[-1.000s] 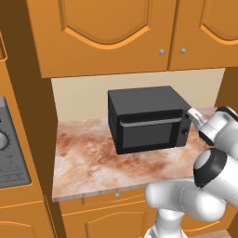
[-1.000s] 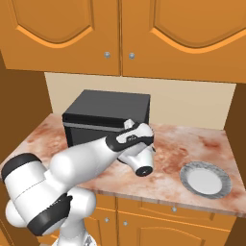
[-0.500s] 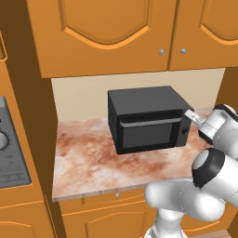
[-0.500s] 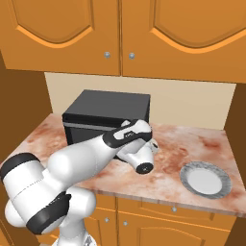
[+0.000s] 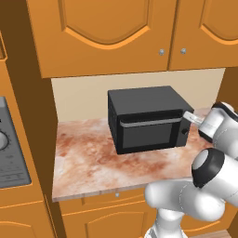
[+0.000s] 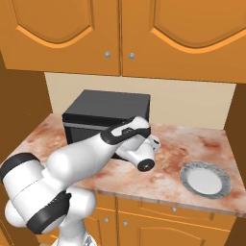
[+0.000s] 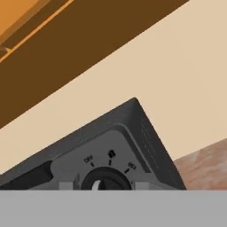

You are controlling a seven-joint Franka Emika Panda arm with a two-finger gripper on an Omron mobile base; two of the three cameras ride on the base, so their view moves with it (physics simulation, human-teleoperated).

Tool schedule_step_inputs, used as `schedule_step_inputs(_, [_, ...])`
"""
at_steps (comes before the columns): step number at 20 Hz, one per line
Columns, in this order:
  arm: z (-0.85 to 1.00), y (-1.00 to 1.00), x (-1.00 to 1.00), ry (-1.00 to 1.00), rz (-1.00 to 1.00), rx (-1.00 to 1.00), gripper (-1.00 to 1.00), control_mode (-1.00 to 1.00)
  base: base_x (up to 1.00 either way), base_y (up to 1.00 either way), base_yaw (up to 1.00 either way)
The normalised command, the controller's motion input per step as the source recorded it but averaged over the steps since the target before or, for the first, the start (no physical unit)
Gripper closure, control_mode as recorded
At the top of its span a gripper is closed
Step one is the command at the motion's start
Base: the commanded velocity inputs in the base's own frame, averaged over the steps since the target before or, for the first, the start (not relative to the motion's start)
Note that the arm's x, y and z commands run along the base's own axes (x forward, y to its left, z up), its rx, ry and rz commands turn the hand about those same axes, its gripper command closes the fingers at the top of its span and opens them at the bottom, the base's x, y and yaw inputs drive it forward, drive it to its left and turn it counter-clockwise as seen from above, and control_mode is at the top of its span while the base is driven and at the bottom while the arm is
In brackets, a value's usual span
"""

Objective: Pull the toaster oven rack outwards. Pick up the baguette from the plate and place it on the toaster oven rack. Close the toaster oven door fully and set the temperature to the lowest setting.

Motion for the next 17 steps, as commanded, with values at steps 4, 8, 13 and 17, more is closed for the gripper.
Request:
schedule_step_inputs(4, [-0.08,0.00,0.07,0.00,0.13,-0.14,1.00,-1.00,0.00,0.00,0.00])
schedule_step_inputs(8, [-0.18,0.00,0.19,0.00,0.13,-0.17,1.00,-1.00,0.00,0.00,0.00])
schedule_step_inputs(13, [-0.23,0.00,0.32,-0.01,0.15,-0.18,1.00,-1.00,0.00,0.00,0.00])
schedule_step_inputs(17, [-0.04,0.13,0.12,-0.02,0.08,-0.20,1.00,-1.00,0.00,0.00,0.00])
